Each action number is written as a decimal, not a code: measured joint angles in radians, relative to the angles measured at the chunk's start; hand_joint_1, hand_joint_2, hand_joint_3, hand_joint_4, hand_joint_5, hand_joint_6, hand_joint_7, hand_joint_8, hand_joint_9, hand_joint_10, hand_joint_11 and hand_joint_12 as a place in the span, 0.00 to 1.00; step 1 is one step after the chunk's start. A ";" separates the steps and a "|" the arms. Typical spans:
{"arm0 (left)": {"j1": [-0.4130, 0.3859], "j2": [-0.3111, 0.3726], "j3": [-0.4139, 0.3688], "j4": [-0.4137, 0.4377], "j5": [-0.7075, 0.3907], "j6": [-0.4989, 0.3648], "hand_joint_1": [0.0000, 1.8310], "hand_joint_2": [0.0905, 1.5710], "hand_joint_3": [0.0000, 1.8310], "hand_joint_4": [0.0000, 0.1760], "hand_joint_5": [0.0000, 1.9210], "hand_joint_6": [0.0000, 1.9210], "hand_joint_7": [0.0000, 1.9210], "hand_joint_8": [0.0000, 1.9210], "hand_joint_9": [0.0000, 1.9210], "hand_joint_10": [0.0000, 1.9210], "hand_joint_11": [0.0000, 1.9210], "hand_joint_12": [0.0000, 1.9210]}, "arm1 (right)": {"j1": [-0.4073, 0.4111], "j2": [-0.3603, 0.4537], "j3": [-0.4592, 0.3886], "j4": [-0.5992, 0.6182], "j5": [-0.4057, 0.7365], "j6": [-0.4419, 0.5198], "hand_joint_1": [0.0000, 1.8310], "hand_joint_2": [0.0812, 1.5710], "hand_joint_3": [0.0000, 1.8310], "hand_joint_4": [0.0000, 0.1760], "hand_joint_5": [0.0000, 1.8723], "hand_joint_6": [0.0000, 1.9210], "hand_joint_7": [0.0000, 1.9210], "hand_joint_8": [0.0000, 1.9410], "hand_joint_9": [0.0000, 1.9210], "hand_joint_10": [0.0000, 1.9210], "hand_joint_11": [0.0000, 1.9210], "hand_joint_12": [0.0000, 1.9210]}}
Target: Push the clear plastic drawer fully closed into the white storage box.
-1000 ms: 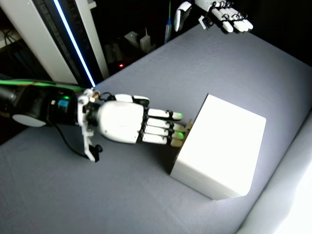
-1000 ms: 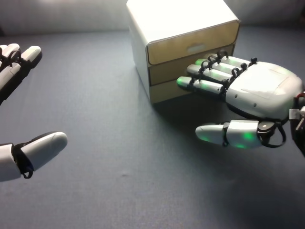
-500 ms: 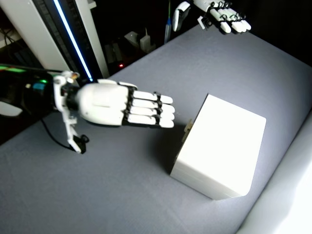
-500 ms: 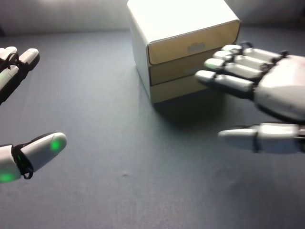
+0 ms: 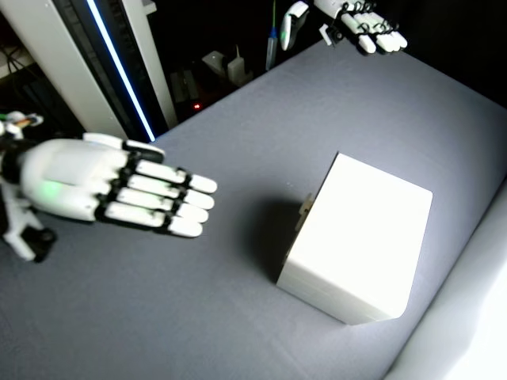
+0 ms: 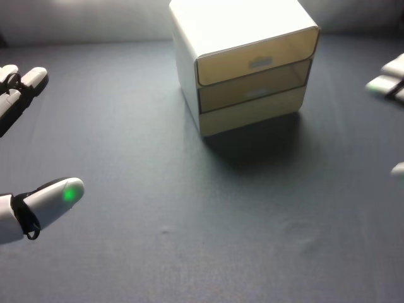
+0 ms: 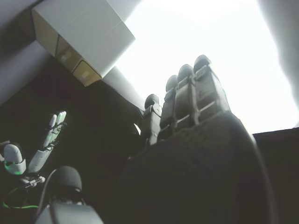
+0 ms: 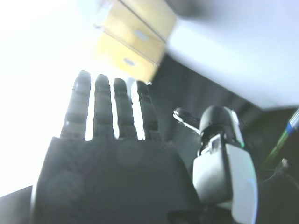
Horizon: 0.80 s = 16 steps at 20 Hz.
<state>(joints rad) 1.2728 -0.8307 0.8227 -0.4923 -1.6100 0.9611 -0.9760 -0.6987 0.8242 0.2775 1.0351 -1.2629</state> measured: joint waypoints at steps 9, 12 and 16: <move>0.014 0.000 -0.005 -0.011 0.002 -0.001 0.00 0.36 0.27 1.00 0.00 0.00 0.00 0.00 0.00 0.00 0.00 0.00 | -0.064 -0.001 -0.016 0.065 0.114 -0.004 0.00 0.77 0.00 0.22 0.04 0.00 0.00 0.00 0.00 0.00 0.00 0.00; 0.016 0.000 -0.005 -0.002 0.002 -0.001 0.00 0.36 0.27 1.00 0.00 0.00 0.00 0.00 0.00 0.00 0.00 0.00 | -0.086 -0.001 -0.024 0.097 0.137 -0.004 0.00 0.78 0.00 0.16 0.05 0.00 0.00 0.00 0.00 0.00 0.00 0.00; 0.016 0.000 -0.005 -0.008 0.002 -0.002 0.00 0.36 0.27 1.00 0.00 0.00 0.00 0.00 0.00 0.00 0.00 0.00 | -0.138 0.013 -0.053 0.098 0.192 -0.004 0.00 0.78 0.00 0.09 0.05 0.00 0.00 0.00 0.00 0.00 0.00 0.00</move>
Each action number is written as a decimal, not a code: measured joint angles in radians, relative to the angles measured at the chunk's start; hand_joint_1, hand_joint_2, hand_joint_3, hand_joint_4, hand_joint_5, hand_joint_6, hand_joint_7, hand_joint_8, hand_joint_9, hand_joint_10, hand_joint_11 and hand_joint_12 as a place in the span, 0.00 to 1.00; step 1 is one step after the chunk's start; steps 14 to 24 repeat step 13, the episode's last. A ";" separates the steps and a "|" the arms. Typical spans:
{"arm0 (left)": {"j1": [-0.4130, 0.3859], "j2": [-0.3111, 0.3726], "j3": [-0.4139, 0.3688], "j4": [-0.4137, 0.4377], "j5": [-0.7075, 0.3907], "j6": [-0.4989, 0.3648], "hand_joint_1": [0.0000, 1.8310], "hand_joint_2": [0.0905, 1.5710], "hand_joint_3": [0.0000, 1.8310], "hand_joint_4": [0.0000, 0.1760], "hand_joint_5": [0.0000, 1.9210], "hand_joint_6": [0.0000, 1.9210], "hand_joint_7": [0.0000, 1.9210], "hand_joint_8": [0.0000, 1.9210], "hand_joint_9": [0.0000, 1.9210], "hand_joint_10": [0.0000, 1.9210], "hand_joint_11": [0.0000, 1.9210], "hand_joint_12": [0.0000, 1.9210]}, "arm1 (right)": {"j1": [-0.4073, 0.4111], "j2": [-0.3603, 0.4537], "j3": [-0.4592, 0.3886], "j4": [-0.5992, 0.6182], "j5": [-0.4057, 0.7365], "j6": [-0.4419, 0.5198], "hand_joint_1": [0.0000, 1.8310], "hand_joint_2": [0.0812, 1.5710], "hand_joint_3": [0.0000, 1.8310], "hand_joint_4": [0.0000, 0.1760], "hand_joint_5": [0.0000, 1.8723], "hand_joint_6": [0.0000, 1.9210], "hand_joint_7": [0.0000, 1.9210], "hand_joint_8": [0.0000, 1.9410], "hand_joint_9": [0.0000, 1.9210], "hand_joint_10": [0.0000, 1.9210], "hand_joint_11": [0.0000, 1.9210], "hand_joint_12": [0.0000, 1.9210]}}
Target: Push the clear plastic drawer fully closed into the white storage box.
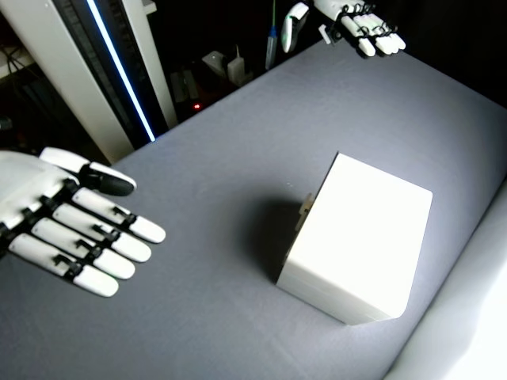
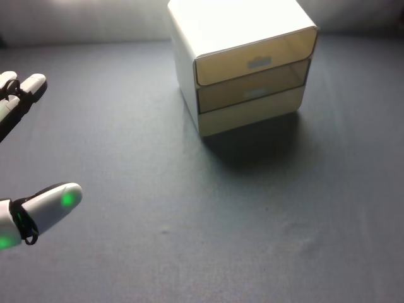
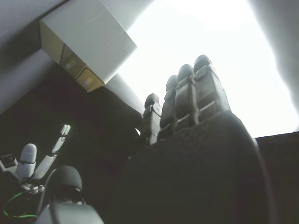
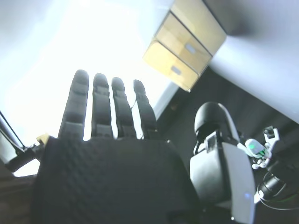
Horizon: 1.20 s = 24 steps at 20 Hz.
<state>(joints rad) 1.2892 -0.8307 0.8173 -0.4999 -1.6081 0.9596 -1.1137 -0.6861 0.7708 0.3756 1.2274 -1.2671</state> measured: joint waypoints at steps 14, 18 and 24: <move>0.000 0.000 -0.005 -0.002 -0.001 0.000 0.00 0.36 0.27 1.00 0.00 0.00 0.00 0.00 0.00 0.00 0.00 0.00 | -0.101 0.019 -0.036 0.077 0.142 0.000 0.00 0.79 0.00 0.00 0.06 0.00 0.01 0.00 0.00 0.00 0.00 0.00; 0.000 0.000 -0.005 -0.002 -0.001 0.000 0.00 0.36 0.27 1.00 0.00 0.00 0.00 0.00 0.00 0.00 0.00 0.00 | -0.101 0.019 -0.036 0.077 0.142 0.000 0.00 0.79 0.00 0.00 0.06 0.00 0.01 0.00 0.00 0.00 0.00 0.00; 0.000 0.000 -0.005 -0.002 -0.001 0.000 0.00 0.36 0.27 1.00 0.00 0.00 0.00 0.00 0.00 0.00 0.00 0.00 | -0.101 0.019 -0.036 0.077 0.142 0.000 0.00 0.79 0.00 0.00 0.06 0.00 0.01 0.00 0.00 0.00 0.00 0.00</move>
